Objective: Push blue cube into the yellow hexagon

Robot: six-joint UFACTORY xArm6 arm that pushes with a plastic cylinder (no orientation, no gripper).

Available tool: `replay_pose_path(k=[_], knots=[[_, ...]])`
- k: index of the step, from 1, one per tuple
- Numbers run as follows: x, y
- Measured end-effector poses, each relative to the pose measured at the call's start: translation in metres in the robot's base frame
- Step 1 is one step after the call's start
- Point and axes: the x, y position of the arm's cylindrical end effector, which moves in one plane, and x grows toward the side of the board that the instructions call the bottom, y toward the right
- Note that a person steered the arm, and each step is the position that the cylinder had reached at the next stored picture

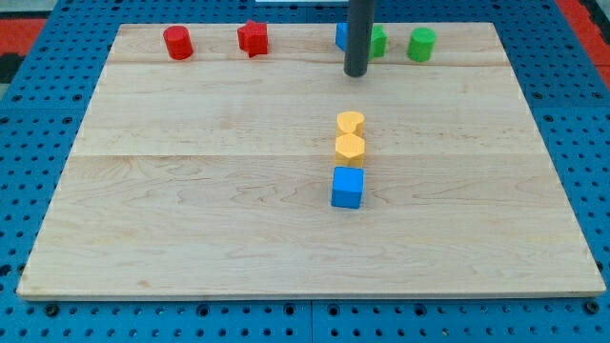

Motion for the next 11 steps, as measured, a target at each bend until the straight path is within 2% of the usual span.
replay_pose_path(k=[1,2,3,4,5,7,9,11], knots=[[0.062,0.064],[0.158,0.072],[0.211,0.014],[0.211,-0.076],[0.185,-0.105],[0.187,-0.089],[0.156,-0.056],[0.152,-0.023]])
